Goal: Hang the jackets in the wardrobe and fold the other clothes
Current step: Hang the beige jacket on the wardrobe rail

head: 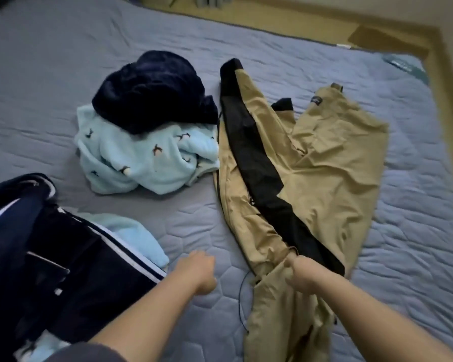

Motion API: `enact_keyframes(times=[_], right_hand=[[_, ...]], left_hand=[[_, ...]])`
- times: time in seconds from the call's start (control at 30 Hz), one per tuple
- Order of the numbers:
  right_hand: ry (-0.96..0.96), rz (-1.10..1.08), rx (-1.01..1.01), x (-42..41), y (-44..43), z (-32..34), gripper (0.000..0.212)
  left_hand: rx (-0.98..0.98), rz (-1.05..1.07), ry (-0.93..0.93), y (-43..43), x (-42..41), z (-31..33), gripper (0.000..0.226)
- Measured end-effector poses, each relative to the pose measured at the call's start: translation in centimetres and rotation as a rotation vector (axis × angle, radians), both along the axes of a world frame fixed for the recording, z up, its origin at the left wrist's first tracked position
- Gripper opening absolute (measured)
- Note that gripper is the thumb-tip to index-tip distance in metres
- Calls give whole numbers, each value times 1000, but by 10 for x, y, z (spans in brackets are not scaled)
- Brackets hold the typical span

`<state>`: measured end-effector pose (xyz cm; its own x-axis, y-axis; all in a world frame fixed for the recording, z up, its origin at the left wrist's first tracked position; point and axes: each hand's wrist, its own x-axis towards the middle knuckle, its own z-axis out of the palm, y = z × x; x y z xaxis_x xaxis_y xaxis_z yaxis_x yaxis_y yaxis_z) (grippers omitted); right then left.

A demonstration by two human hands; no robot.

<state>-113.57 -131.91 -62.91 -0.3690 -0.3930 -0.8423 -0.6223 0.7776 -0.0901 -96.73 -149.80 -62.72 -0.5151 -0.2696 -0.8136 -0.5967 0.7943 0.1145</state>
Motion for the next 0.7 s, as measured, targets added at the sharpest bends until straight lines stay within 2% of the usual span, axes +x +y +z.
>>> enact_keyframes(times=[0.1, 0.2, 0.3, 0.37, 0.43, 0.5, 0.6, 0.7], right_hand=[[6, -33, -42, 2, 39, -29, 44], [124, -107, -185, 16, 78, -48, 40], [409, -294, -358, 34, 109, -60, 58], [424, -714, -384, 35, 123, -67, 75], [183, -1294, -425, 27, 128, -74, 82], [-126, -1695, -516, 20, 126, -78, 74], [-451, -1935, -626, 11, 121, -69, 59], [-681, -1878, -747, -3, 129, -37, 45]], left_hand=[[39, -15, 22, 37, -17, -28, 46], [135, 150, 115, 76, -31, -57, 35], [306, 585, 274, 119, -38, -82, 50], [353, 932, 393, 144, -46, -91, 69], [242, 1154, 504, 158, -56, -96, 81], [158, 1308, 544, 161, -67, -99, 80], [378, 1533, 429, 150, -76, -91, 51], [425, 1442, 432, 138, -80, -63, 33]])
